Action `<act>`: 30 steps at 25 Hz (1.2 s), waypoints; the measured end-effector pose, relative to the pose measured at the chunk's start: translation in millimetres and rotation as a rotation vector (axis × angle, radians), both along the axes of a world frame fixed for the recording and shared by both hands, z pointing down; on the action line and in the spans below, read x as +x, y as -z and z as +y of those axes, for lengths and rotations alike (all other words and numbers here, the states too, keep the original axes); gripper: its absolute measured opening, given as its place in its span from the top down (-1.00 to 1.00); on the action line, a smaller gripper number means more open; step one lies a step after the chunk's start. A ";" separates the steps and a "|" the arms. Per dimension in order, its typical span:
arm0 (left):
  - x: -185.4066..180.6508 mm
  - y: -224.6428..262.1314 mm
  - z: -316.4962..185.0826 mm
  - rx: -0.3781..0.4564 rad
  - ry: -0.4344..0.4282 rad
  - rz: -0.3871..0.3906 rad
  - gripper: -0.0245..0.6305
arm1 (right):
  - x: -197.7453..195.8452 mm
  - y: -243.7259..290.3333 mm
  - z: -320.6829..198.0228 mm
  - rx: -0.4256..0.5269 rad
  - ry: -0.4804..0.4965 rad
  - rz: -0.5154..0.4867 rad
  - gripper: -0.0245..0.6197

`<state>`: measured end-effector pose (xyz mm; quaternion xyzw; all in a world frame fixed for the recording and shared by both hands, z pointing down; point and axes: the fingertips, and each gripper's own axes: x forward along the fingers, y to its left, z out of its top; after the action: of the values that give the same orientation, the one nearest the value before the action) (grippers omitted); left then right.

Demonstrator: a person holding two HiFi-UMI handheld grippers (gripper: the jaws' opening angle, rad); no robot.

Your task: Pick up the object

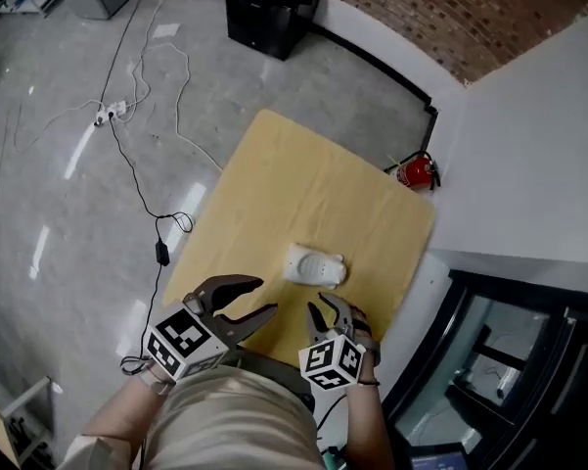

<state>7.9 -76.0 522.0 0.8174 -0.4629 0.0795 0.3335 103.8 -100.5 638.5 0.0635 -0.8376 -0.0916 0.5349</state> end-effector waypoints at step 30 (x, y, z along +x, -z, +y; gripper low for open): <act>-86.8 -55.4 39.8 -0.050 0.135 0.308 0.41 | -116.8 1.5 -30.2 -0.830 -0.457 -0.548 0.69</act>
<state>-79.0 -36.2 577.4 0.7784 -0.4583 -0.0578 0.4252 -12.9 -130.7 637.0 0.0492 -0.8769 0.3851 0.2833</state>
